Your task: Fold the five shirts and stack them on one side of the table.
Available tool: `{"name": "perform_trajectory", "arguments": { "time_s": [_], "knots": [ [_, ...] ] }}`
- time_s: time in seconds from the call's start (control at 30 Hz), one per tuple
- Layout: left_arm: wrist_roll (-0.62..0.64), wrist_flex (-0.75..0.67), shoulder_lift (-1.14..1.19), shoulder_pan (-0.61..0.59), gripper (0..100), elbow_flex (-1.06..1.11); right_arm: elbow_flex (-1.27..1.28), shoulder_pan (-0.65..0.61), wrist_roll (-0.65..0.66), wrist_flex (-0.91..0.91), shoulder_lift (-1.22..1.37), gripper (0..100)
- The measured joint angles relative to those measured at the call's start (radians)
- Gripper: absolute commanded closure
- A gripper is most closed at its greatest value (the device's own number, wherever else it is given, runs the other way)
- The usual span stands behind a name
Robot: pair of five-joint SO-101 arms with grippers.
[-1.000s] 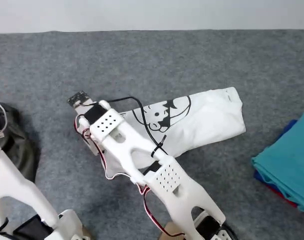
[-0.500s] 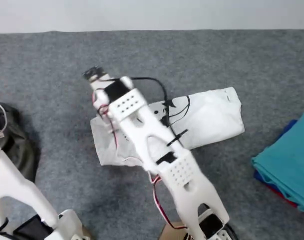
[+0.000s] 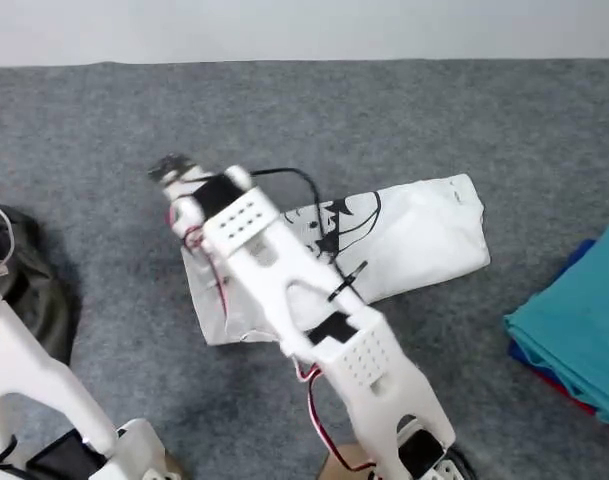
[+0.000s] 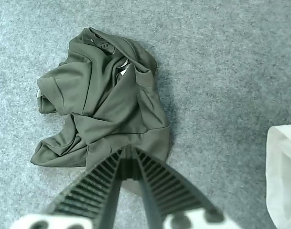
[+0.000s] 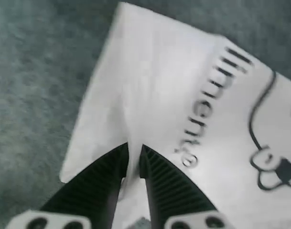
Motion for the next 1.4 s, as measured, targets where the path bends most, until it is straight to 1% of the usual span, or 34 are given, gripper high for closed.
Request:
{"name": "perform_trajectory", "arguments": {
  "time_s": [0.07,0.23,0.33,0.4,0.5,0.57,0.77,1.03,1.23,1.4],
  "knots": [
    [0.0,0.0,0.0,0.0,100,0.0,0.0,-0.02,0.0,-0.044,0.021,98.9],
    [0.0,0.0,0.0,0.0,100,0.0,-0.002,-0.025,0.011,-0.167,0.109,98.5],
    [0.0,0.0,0.0,0.0,100,0.0,-0.005,-0.026,0.043,-0.19,0.166,97.2],
    [0.0,0.0,0.0,0.0,100,0.0,-0.035,-0.029,0.063,-0.187,0.193,90.9],
    [0.0,0.0,0.0,0.0,100,0.0,-0.084,-0.044,0.086,-0.146,0.212,78.1],
    [0.0,0.0,0.0,0.0,100,0.0,-0.13,-0.055,0.084,-0.098,0.213,74.1],
    [0.0,0.0,0.0,0.0,100,0.0,-0.29,-0.074,0.026,0.014,0.222,73.8],
    [0.0,0.0,0.0,0.0,100,0.0,-0.304,-0.14,-0.129,0.017,0.259,73.7],
    [0.0,0.0,0.0,0.0,100,0.0,-0.304,-0.152,-0.201,0.017,0.324,73.7],
    [0.0,0.0,0.0,0.0,100,0.0,-0.304,-0.152,-0.218,0.014,0.33,73.8]
  ]
}}
